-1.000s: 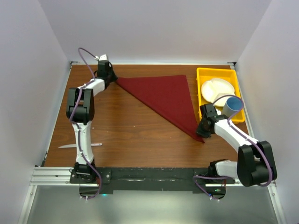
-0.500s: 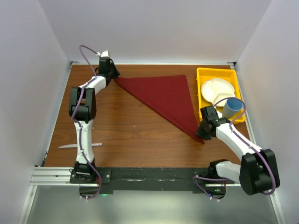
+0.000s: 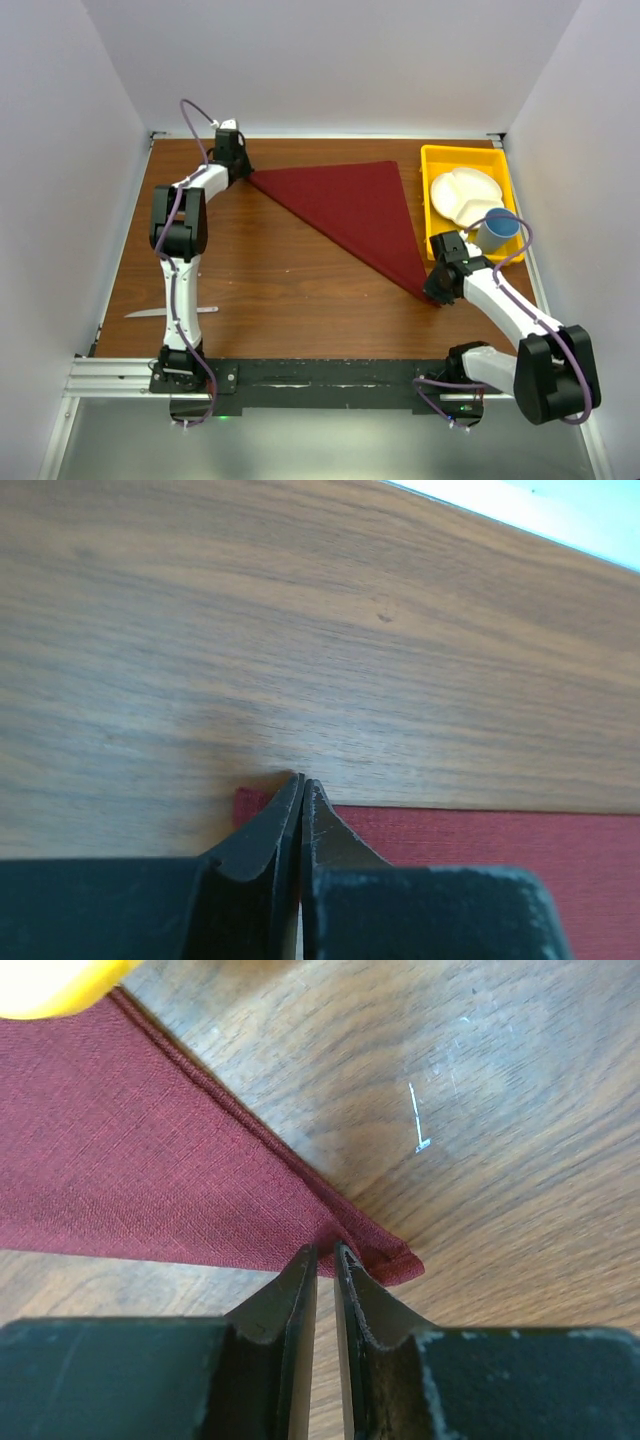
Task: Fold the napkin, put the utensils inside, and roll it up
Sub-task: Fold the napkin
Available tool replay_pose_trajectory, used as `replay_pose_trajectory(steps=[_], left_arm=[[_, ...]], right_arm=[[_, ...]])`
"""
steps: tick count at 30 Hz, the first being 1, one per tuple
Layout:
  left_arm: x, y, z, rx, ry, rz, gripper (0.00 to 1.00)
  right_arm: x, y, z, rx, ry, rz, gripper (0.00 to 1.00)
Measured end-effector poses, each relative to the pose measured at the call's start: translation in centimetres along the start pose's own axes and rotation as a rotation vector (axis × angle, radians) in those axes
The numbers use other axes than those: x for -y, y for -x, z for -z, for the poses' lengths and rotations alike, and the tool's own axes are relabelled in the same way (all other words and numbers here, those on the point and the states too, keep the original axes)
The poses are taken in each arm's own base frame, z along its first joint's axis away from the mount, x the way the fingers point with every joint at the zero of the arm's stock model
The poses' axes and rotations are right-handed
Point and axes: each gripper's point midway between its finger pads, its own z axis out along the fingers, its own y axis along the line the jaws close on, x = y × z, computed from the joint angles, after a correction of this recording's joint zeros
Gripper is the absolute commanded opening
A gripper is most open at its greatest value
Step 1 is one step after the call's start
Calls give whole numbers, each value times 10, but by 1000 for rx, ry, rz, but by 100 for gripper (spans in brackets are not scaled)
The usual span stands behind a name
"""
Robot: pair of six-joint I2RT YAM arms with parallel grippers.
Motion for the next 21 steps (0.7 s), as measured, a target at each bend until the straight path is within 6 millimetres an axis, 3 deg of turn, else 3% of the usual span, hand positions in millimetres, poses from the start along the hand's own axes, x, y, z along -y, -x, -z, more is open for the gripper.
replay_pose_trajectory(steps=[4, 7, 11, 15, 20, 21], left_arm=[[0, 7, 3, -2, 5, -51, 13], [12, 23, 8, 24, -37, -38, 14], [32, 31, 24, 28, -132, 26, 12], [39, 8, 34, -20, -180, 94, 6], [23, -35, 27, -130, -119, 142, 7], [23, -32, 26, -128, -119, 149, 7]], right_arm=[[-5, 8, 10, 33, 33, 15, 17], [-12, 17, 18, 62, 65, 16, 17], [-12, 15, 13, 45, 53, 24, 17], [-10, 9, 6, 21, 39, 19, 18], [5, -9, -5, -18, -1, 0, 16], [7, -11, -6, -21, -5, 0, 16]])
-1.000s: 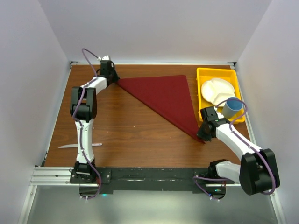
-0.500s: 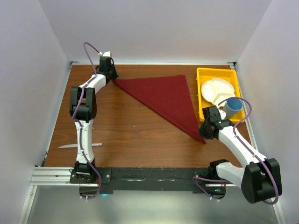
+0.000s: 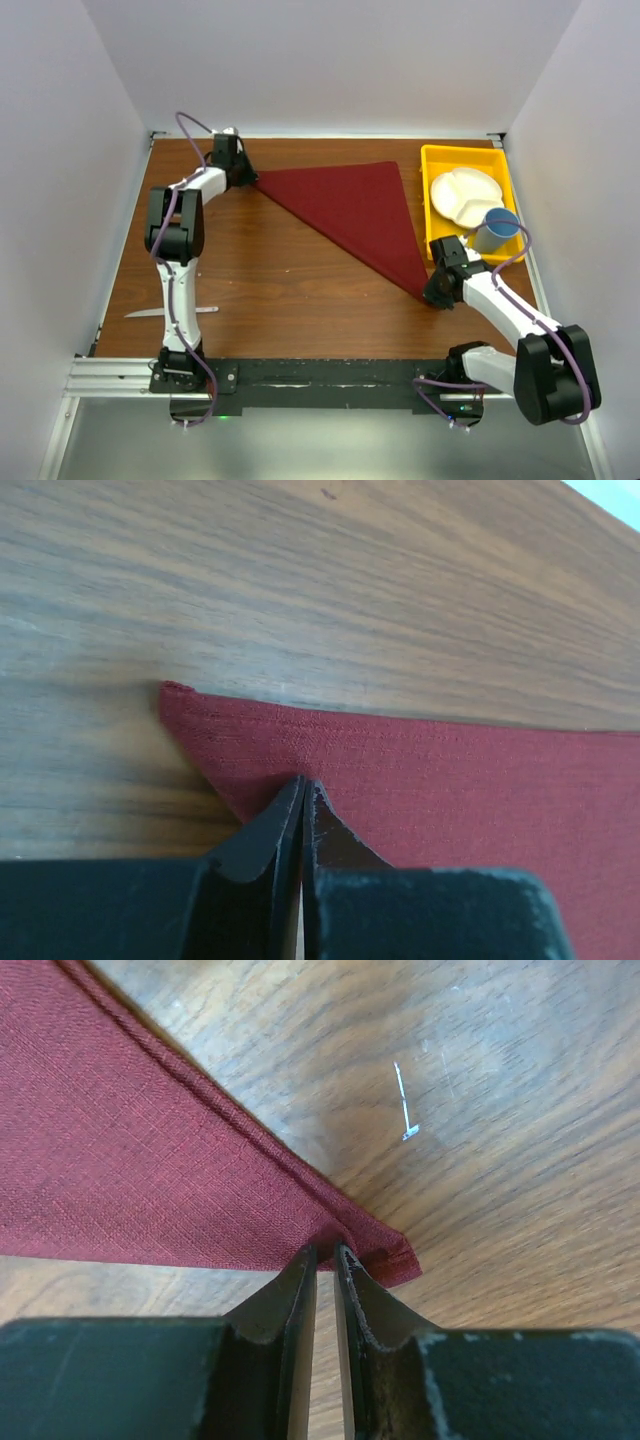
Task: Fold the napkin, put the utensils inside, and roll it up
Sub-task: Fold the napkin
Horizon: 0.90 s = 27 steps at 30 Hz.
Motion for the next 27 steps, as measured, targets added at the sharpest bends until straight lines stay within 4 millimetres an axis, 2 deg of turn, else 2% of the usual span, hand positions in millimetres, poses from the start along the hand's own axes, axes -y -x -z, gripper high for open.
replay_pose_trajectory(steps=[3, 4, 5, 6, 7, 9, 11, 12, 13, 14, 15, 17, 18, 20, 22, 24, 27], left_arm=[[-1, 13, -3, 10, 33, -20, 12], [-2, 14, -4, 14, 41, -27, 15], [-2, 14, -2, 14, 48, -37, 17], [-2, 14, -1, 15, 56, -47, 19], [-1, 14, 1, 17, 60, -55, 22], [7, 11, 9, 17, 58, -71, 24], [26, 6, 21, 19, 23, -85, 22], [41, 1, 30, 19, -16, -90, 19], [56, -4, 38, 17, -60, -94, 10], [75, -12, 47, 14, -114, -92, 6], [96, -22, 57, 8, -178, -92, 4], [131, -47, 72, -20, -282, -104, 2], [145, -61, 75, -37, -321, -114, 1], [166, -89, 80, -85, -380, -137, 0], [178, -112, 83, -128, -414, -151, 0], [180, -127, 82, -159, -424, -154, 0], [170, -134, 77, -179, -402, -144, 0]], right_arm=[[-2, 1, 1, 6, 11, 35, 22], [-5, 2, 3, 11, 19, 59, 27], [-11, 4, 6, 20, 35, 95, 39], [-20, 8, 11, 37, 61, 133, 42], [-30, 11, 16, 53, 92, 164, 45], [-67, 24, 32, 96, 202, 236, 46], [-104, 37, 45, 114, 298, 278, 46], [-127, 42, 48, 106, 348, 300, 42], [-152, 50, 51, 107, 398, 316, 38], [-177, 56, 50, 110, 450, 329, 34], [-200, 57, 48, 96, 501, 341, 26], [-236, 55, 40, 65, 588, 355, 21], [-253, 51, 35, 36, 635, 361, 13], [-275, 41, 22, -21, 689, 372, 8], [-290, 34, 9, -64, 715, 382, 7], [-299, 28, -3, -98, 734, 390, 7], [-300, 20, -12, -137, 739, 395, 7]])
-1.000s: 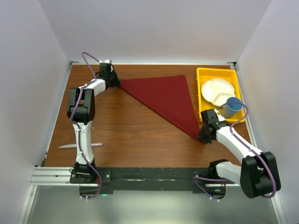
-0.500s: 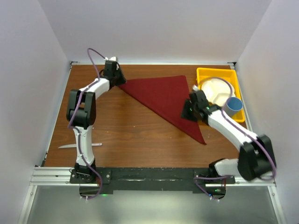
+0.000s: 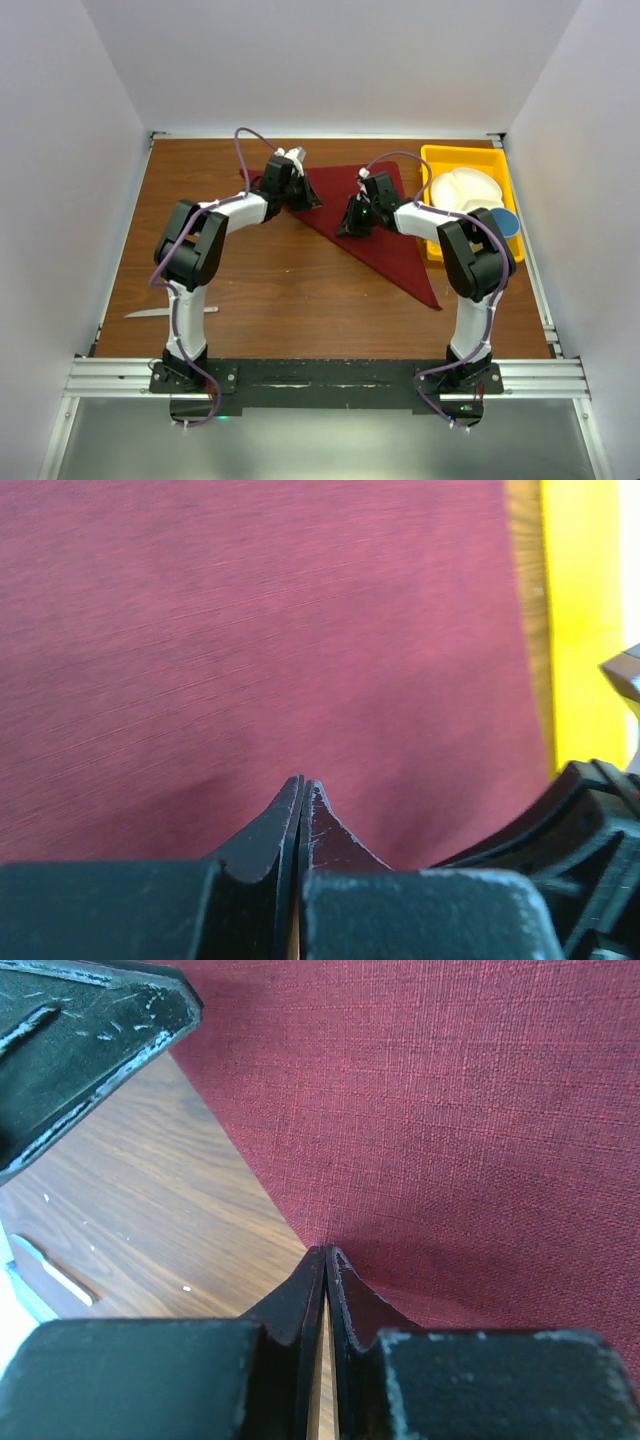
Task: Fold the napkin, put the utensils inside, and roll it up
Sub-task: Fold the napkin
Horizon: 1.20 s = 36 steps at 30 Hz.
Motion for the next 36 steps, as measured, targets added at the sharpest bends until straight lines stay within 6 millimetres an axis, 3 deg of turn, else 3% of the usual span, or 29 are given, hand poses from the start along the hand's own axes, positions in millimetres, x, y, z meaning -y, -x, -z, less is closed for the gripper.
replay_pose_trajectory(steps=[5, 12, 18, 24, 28, 32, 36], left_arm=[[-25, -10, 3, -22, 65, 17, 0], [-64, -15, 7, -67, 148, 30, 0], [-77, -5, 11, -62, 183, 7, 0], [-86, 2, 15, -52, 204, 2, 0], [-109, 17, 23, -26, 236, 30, 0], [-131, 31, 32, 4, 265, 64, 1], [-143, 37, 37, 22, 290, 79, 1]], right_arm=[[-3, -1, -1, -1, 26, 5, 7], [16, -22, -4, -43, -13, -9, 7], [18, -23, 0, -44, -33, 6, 8], [11, -17, 29, -22, -47, 44, 9], [14, -14, 52, 17, -43, 50, 9], [39, -33, 58, -11, -80, 28, 9], [63, -72, 57, -93, -120, -8, 8]])
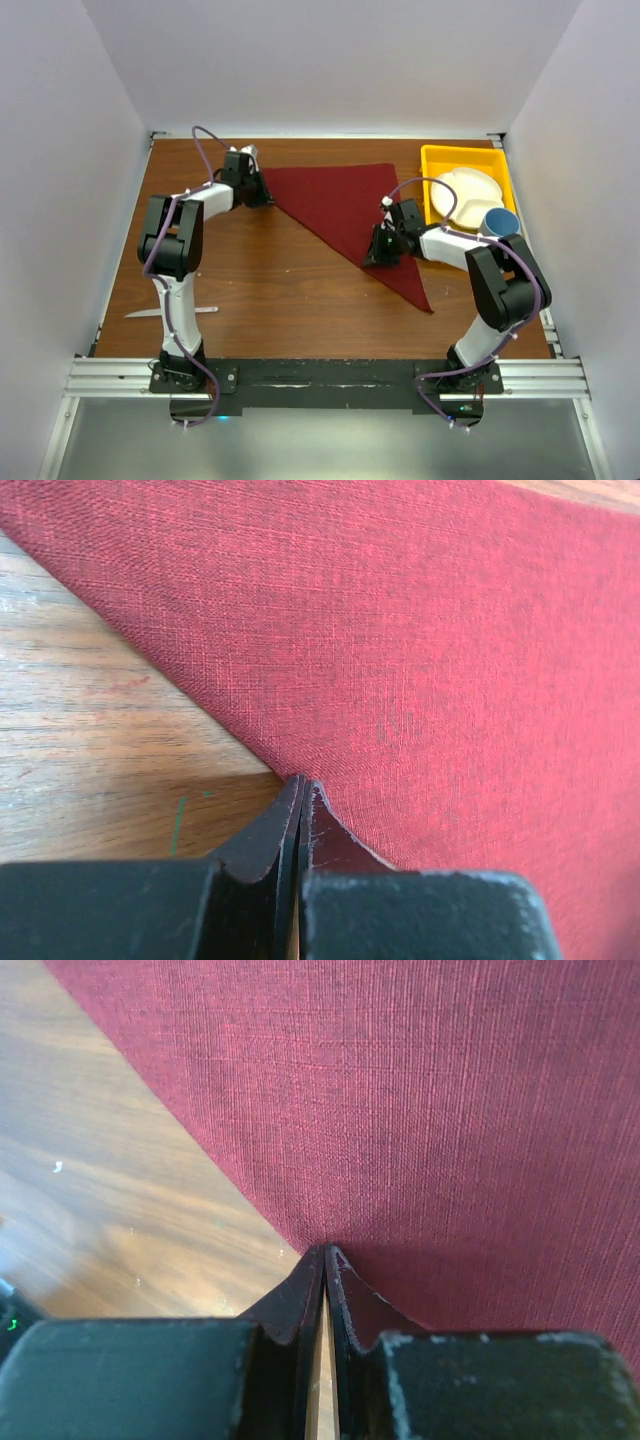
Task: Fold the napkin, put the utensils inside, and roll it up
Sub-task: Fold the napkin
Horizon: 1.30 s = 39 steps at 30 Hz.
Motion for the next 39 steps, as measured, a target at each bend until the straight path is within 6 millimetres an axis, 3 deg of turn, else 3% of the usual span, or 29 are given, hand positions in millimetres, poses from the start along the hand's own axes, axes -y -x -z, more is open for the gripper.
replay_pose_trajectory(steps=[8, 13, 17, 21, 24, 29, 34, 36, 37, 39], left_arm=[[-13, 10, 0, 25, 52, 15, 3], [-6, 21, 5, 57, 36, 21, 3], [3, 38, 6, 99, 16, 39, 2], [5, 68, -2, 145, 17, 48, 2], [-9, 82, -13, 162, 58, 63, 2], [-49, 82, -34, 121, 160, 112, 1], [-66, 88, -30, 130, 216, 129, 2], [-70, 89, -28, 132, 236, 117, 9], [-72, 90, -25, 134, 249, 108, 19], [-78, 86, -14, 123, 285, 81, 27]], right_arm=[[6, -20, 24, -7, -13, 25, 10], [-3, -14, 51, 48, -12, 54, 14], [4, -12, 65, 71, -44, 56, 14], [24, -21, 73, 79, -111, 22, 15], [43, -35, 78, 78, -184, -6, 15], [71, -59, 79, 40, -300, -78, 15], [87, -80, 83, 21, -374, -174, 15], [86, -86, 88, 26, -373, -187, 17], [85, -90, 91, 24, -372, -187, 26], [79, -90, 94, 32, -359, -165, 38]])
